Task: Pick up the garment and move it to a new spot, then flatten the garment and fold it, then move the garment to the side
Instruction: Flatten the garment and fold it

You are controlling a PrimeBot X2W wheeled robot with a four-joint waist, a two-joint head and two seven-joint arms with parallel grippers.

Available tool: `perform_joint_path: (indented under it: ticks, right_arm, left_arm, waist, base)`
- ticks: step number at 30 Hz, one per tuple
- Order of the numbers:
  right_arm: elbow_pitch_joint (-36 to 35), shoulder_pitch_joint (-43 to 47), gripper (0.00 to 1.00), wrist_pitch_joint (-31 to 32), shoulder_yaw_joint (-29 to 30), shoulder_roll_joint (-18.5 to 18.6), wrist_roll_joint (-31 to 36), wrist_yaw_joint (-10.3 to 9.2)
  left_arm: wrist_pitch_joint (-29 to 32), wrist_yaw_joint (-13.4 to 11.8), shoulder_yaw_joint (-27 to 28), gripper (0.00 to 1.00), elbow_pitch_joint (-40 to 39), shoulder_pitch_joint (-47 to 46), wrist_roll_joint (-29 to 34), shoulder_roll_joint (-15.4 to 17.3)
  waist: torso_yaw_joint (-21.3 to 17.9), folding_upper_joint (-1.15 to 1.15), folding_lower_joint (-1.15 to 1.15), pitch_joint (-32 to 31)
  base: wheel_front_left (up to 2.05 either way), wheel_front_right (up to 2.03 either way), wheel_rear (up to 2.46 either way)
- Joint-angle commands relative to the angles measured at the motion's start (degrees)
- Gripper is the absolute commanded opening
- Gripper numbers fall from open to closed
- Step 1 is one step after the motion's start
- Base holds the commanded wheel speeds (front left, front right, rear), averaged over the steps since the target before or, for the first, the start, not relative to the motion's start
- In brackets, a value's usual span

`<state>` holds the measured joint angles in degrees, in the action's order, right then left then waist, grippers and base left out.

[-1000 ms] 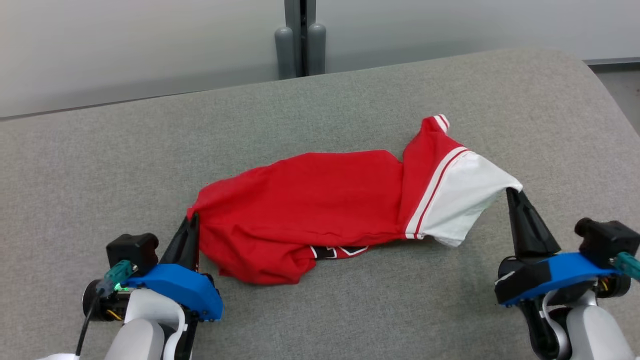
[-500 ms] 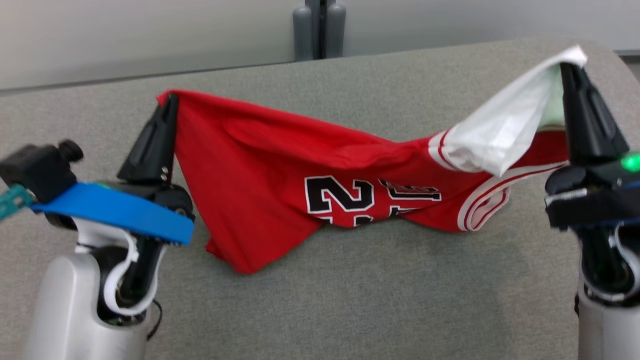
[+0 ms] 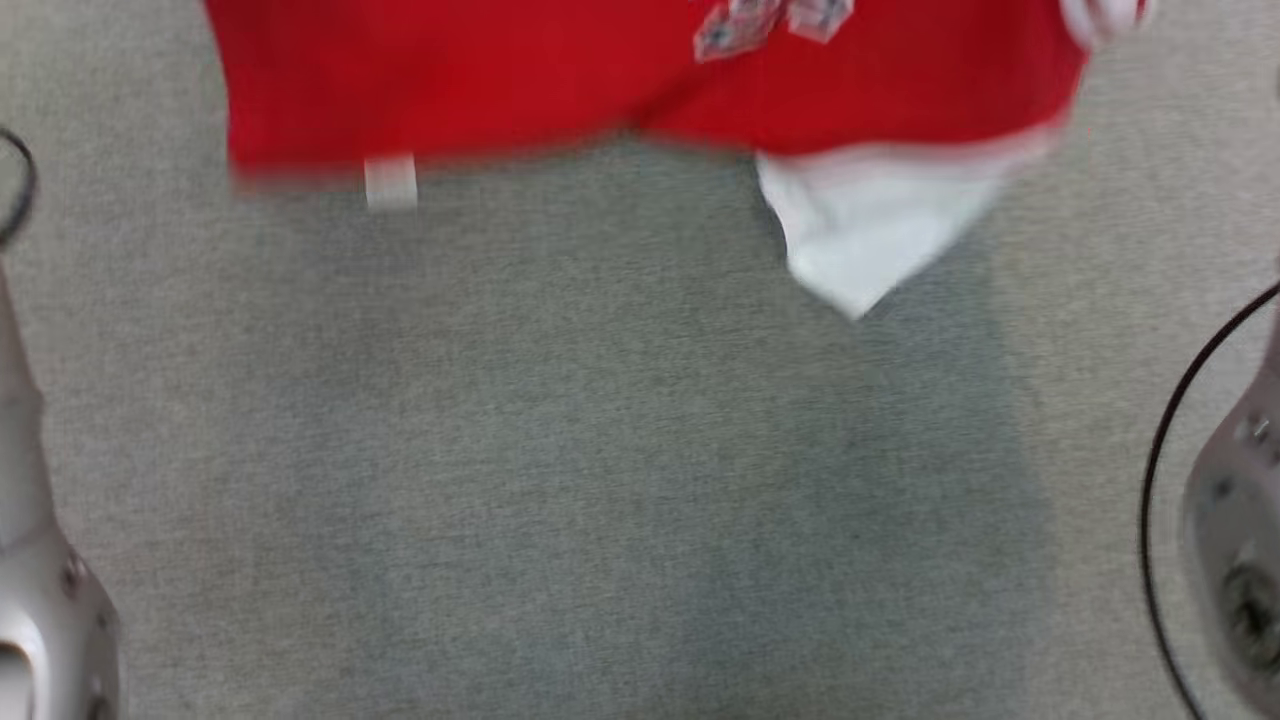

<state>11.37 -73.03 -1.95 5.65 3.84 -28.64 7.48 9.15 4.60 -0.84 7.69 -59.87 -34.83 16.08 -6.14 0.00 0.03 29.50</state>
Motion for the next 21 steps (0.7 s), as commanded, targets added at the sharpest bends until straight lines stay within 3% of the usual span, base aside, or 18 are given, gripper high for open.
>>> perform_joint_path:
  ticks: [1, 6, 9, 13, 21]
  right_arm:
    - [1.4, -4.4, 0.00, -3.5, -0.4, 1.6, 1.5, 0.03]
    - [5.9, -11.2, 0.00, -10.7, -3.5, 5.1, 4.7, 0.02]
    - [8.3, -9.1, 0.00, -11.5, -5.4, 7.0, 6.1, 0.03]
    - [11.0, -0.8, 0.00, -11.1, -8.1, 9.0, 6.9, 0.02]
    - [14.8, 27.5, 0.00, -7.1, -9.4, 7.6, 0.3, 0.03]
  left_arm:
    - [-2.7, 0.4, -0.2, 0.00, 1.5, -3.9, 1.4, 0.1]
    - [-10.7, 1.5, -2.3, 0.00, 6.5, -10.2, 4.6, -0.1]
    - [-13.9, 2.0, -3.8, 0.00, 8.5, -9.4, 5.5, -0.2]
    - [-17.8, 2.5, -6.2, 0.00, 10.8, -4.2, 6.3, 0.0]
    - [-23.0, 2.8, -9.0, 0.00, 18.7, 16.6, 4.0, -2.2]
  waist:
    - [1.3, 0.00, -0.03, 1.2]
    - [1.9, 0.00, -0.03, -0.1]
    - [1.8, 0.00, -0.03, -0.2]
    - [1.6, 0.00, -0.03, -0.2]
    - [1.5, 0.00, -0.03, -3.9]
  base:
    - [0.00, 0.00, 0.00]
    - [0.00, 0.00, 0.00]
    - [0.00, 0.00, 0.00]
    - [0.00, 0.00, 0.00]
    - [0.00, 0.00, 0.00]
